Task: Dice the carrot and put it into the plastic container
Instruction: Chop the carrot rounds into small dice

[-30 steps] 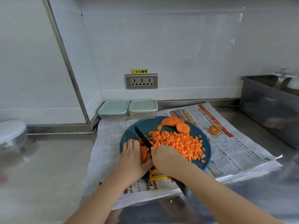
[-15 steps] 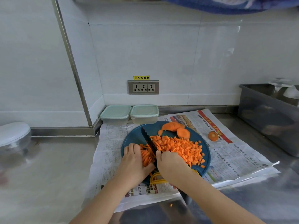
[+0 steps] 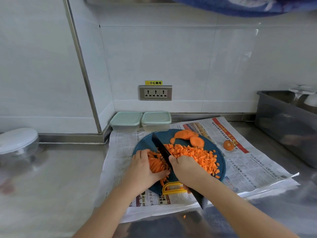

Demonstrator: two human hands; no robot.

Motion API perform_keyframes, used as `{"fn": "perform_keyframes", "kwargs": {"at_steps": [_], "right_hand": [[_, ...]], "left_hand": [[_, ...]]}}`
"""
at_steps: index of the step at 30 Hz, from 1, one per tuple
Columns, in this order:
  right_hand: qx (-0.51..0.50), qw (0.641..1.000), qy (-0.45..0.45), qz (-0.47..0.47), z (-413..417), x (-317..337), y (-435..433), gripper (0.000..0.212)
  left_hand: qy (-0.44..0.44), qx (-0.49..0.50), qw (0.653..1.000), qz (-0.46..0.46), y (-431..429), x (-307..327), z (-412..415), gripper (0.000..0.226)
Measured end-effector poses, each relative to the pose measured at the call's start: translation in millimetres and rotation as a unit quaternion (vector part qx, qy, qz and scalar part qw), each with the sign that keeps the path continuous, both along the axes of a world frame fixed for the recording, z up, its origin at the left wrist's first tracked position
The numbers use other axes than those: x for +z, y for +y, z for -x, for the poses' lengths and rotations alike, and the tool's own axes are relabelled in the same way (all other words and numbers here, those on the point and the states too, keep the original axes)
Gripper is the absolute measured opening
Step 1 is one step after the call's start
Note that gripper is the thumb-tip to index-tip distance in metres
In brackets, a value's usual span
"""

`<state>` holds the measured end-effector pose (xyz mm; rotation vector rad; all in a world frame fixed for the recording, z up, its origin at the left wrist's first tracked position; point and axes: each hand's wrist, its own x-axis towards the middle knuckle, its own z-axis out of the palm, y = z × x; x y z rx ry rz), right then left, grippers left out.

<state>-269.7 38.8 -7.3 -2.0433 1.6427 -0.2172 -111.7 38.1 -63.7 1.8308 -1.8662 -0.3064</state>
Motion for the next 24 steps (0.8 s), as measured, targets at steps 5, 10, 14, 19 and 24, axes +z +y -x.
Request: {"fn": "perform_keyframes", "kwargs": {"at_steps": [5,10,14,19,24], "right_hand": [[0.022,0.994,-0.027,0.105,13.2,-0.3,21.1,0.042],[0.057,0.987,0.021,0.149,11.9,-10.1,31.9,0.046],[0.034,0.988,0.018,0.149,10.9,-24.1,32.9,0.046],[0.040,0.987,0.029,0.151,9.8,-27.4,36.6,0.045],[0.025,0.990,0.041,0.136,3.0,-24.9,42.2,0.044]], "left_hand": [[-0.087,0.002,0.995,-0.043,4.8,7.0,-3.3,0.120],[-0.104,0.006,0.994,-0.018,16.6,-5.5,5.4,0.094],[-0.084,0.006,0.996,-0.003,18.7,-8.7,6.7,0.084],[-0.112,0.001,0.994,-0.004,17.7,-7.2,6.3,0.078],[-0.121,-0.005,0.993,0.002,15.5,-9.9,5.5,0.076]]}}
